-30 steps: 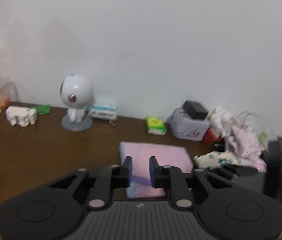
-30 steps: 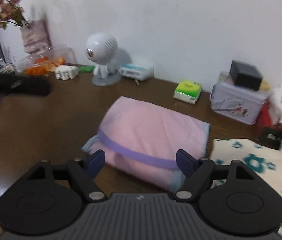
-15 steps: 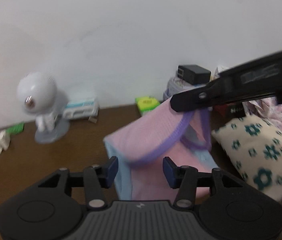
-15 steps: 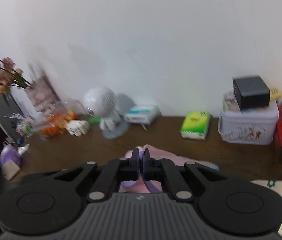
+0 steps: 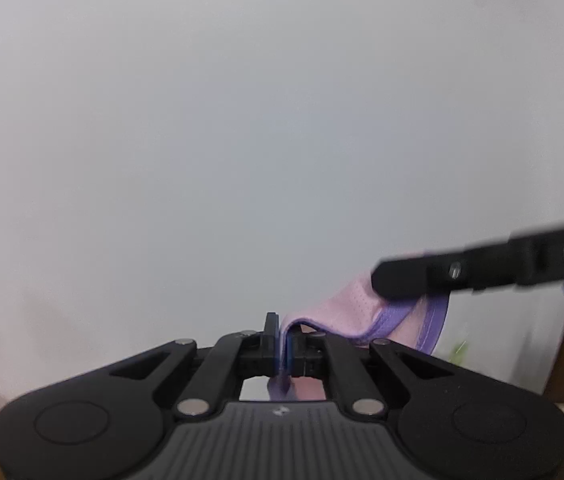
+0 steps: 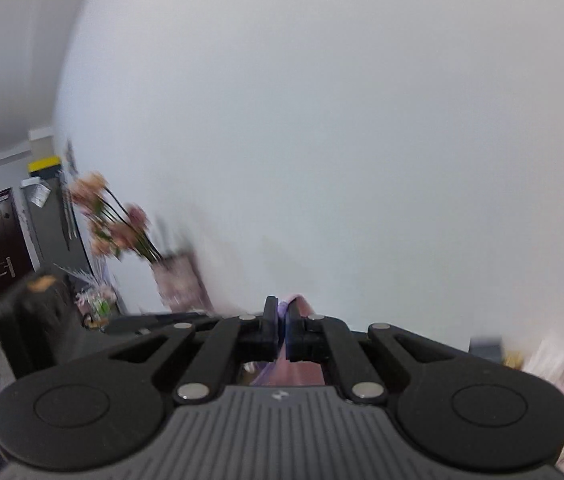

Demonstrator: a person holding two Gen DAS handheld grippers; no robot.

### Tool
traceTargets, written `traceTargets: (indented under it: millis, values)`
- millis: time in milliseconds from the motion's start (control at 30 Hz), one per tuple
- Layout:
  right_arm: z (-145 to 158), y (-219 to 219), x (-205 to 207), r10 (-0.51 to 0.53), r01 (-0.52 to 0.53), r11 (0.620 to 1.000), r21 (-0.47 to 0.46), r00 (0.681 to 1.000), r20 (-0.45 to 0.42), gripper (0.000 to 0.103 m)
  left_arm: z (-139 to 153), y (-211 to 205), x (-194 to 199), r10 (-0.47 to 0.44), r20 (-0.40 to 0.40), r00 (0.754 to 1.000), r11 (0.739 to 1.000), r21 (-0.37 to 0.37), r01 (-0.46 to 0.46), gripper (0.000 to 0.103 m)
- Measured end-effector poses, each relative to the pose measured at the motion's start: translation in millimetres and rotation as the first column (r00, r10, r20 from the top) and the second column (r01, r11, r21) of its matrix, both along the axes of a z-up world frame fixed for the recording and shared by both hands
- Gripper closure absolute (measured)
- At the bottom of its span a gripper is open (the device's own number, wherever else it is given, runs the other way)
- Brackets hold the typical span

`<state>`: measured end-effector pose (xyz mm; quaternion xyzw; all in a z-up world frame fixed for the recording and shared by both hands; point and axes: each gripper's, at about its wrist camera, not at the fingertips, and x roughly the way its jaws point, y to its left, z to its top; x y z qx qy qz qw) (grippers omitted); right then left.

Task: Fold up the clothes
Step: 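Lift the pink-blue garment up with both grippers, letting it hang open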

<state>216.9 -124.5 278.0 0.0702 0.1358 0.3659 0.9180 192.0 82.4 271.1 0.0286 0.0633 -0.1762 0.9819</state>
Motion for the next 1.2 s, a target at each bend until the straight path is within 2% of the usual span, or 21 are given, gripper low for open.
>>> traceTargets:
  millis: [133, 233, 333, 400, 433, 467, 533, 700, 800, 867, 933, 1100, 1200]
  values:
    - [75, -14, -106, -0.002, 0.008, 1.000, -0.028, 0.980, 0.197, 0.101, 80, -1, -103, -0.028, 0.141, 0.990, 1.000, 0.002, 0.028, 0.101]
    - [119, -20, -186, -0.011, 0.030, 0.998, -0.053, 0.946, 0.323, 0.101, 120, -5, -171, -0.031, 0.208, 0.978, 1.000, 0.009, 0.030, 0.101]
    - [144, -18, -248, -0.036, 0.079, 0.993, -0.091, 0.916, 0.399, 0.099, 150, -15, -228, -0.001, 0.251, 0.968, 1.000, 0.023, -0.005, 0.101]
    - [140, -15, -285, -0.085, 0.135, 0.987, -0.083, 0.893, 0.441, 0.080, 162, -21, -254, 0.026, 0.256, 0.966, 0.999, 0.018, -0.032, 0.101]
    - [136, -14, -302, -0.106, 0.162, 0.983, -0.083, 0.881, 0.461, 0.049, 168, -24, -267, 0.040, 0.259, 0.965, 0.999, 0.016, -0.045, 0.101]
    - [129, -13, -318, -0.123, 0.182, 0.980, -0.080, 0.871, 0.475, 0.027, 173, -27, -278, 0.050, 0.260, 0.964, 0.998, 0.012, -0.055, 0.101]
    - [103, -12, -348, -0.131, 0.176, 0.983, -0.053, 0.876, 0.464, 0.023, 181, -33, -299, 0.054, 0.263, 0.963, 0.998, 0.003, -0.056, 0.101]
    - [25, -5, -373, -0.202, 0.215, 0.976, -0.008, 0.926, 0.319, 0.024, 188, -52, -344, 0.067, 0.292, 0.954, 0.997, 0.020, -0.076, 0.101]
    - [-15, -17, -374, -0.224, 0.225, 0.974, 0.021, 0.949, 0.221, 0.038, 187, -56, -364, 0.090, 0.306, 0.948, 0.994, 0.034, -0.106, 0.101]
    - [-30, -33, -380, -0.216, 0.209, 0.976, 0.055, 0.958, 0.191, 0.082, 184, -54, -373, 0.103, 0.311, 0.945, 0.992, 0.037, -0.120, 0.101]
    - [-33, -49, -389, -0.224, 0.211, 0.974, 0.087, 0.957, 0.186, 0.098, 180, -51, -377, 0.110, 0.318, 0.942, 0.991, 0.037, -0.128, 0.101]
    - [-11, -79, -411, -0.134, 0.113, 0.989, 0.098, 0.960, 0.245, 0.098, 164, -32, -369, 0.158, 0.342, 0.926, 0.985, 0.017, -0.174, 0.101]
    - [-1, -93, -398, -0.092, 0.064, 0.990, 0.122, 0.968, 0.235, 0.099, 147, -17, -332, 0.192, 0.315, 0.929, 0.979, -0.001, -0.202, 0.101]
